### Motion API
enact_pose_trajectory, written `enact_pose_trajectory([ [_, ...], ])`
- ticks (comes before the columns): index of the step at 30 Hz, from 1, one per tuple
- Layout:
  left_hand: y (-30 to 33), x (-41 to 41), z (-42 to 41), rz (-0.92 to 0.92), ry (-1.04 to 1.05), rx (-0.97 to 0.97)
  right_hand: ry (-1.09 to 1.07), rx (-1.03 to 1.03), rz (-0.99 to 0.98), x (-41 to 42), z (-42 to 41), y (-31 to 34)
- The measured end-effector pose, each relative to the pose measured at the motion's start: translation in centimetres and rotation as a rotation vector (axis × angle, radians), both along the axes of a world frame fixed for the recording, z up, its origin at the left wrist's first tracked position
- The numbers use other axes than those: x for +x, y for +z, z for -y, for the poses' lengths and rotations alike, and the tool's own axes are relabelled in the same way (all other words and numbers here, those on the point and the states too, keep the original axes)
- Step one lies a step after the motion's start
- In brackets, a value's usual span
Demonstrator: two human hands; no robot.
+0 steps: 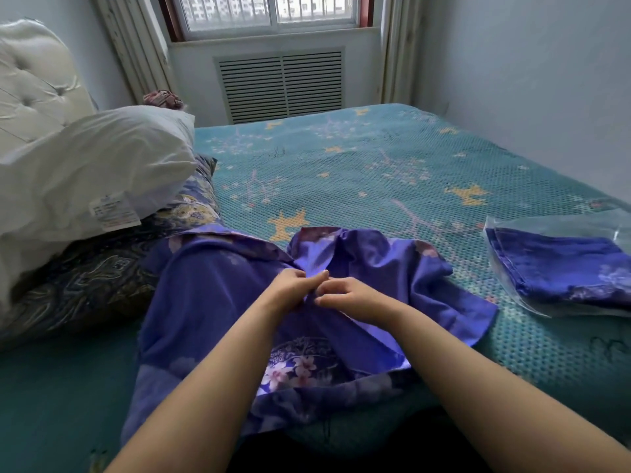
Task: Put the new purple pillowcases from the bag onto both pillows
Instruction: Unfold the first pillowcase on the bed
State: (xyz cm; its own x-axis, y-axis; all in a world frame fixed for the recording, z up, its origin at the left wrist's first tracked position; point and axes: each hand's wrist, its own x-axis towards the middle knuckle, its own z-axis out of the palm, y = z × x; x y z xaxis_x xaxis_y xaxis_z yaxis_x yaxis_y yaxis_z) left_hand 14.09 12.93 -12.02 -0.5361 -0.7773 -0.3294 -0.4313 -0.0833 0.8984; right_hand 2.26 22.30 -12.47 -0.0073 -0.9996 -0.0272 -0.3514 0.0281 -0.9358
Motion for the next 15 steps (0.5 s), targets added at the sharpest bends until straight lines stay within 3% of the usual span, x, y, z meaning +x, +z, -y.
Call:
enact_pose_trajectory([
  [3, -0.7, 0.9, 1.2, -0.174, 0.226, 0.014, -0.273, -0.091, -0.186, -1.1, 1.2, -1.2],
  [6, -0.2, 3.1, 2.3, -0.310, 0.487, 0.030, -0.352, 0.212, -0.567, -3.6, 1.2, -3.0],
  [10, -1.7, 7.2, 4.3, -0.143, 0.523, -0.102, -0.247, 0.420, -0.776, -4.9, 0.6, -4.1],
  [15, -2.7, 10.0, 4.2, 0.125, 0.493, -0.265, -0.301, 0.334, -0.704, -3.4, 2.6, -1.5],
])
